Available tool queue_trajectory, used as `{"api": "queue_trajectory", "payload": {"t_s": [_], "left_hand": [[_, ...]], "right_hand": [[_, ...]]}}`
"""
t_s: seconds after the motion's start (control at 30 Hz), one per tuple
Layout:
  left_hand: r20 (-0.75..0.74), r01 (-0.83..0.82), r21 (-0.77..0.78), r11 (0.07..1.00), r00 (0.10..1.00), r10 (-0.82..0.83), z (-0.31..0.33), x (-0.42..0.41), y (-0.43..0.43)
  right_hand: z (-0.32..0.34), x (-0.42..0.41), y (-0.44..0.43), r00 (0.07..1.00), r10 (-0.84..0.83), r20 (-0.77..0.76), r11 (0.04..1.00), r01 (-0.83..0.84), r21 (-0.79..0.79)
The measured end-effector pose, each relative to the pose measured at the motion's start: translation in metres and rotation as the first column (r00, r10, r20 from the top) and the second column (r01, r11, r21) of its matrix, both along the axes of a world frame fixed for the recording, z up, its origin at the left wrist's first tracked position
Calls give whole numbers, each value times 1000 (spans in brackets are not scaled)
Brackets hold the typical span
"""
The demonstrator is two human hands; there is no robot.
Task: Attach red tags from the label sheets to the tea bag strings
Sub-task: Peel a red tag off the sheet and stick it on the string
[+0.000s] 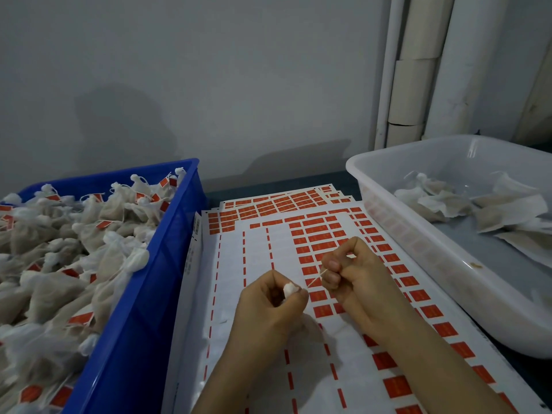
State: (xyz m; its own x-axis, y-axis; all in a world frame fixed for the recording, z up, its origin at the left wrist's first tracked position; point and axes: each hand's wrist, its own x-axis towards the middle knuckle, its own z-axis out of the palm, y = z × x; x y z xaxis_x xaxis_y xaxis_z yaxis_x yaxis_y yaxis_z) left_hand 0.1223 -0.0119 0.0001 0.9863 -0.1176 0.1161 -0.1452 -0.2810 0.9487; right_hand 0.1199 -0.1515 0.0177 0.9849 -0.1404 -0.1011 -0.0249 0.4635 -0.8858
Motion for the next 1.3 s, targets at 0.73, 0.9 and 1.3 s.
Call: {"api": "queue_trajectory", "payload": {"t_s": [0.73, 0.9, 1.3], "left_hand": [[-221, 302, -6, 953, 929, -296, 9, -1, 7], [-290, 424, 42, 905, 872, -395, 10, 0, 13], [-236, 208, -413, 887, 916, -325, 14, 1, 8]], "right_hand": [[-7, -3, -6, 990, 11, 143, 819, 73, -569], [-9, -4, 0, 978, -1, 209, 788, 130, -601], [-2, -6, -3, 968, 141, 208, 814, 6, -580]]}}
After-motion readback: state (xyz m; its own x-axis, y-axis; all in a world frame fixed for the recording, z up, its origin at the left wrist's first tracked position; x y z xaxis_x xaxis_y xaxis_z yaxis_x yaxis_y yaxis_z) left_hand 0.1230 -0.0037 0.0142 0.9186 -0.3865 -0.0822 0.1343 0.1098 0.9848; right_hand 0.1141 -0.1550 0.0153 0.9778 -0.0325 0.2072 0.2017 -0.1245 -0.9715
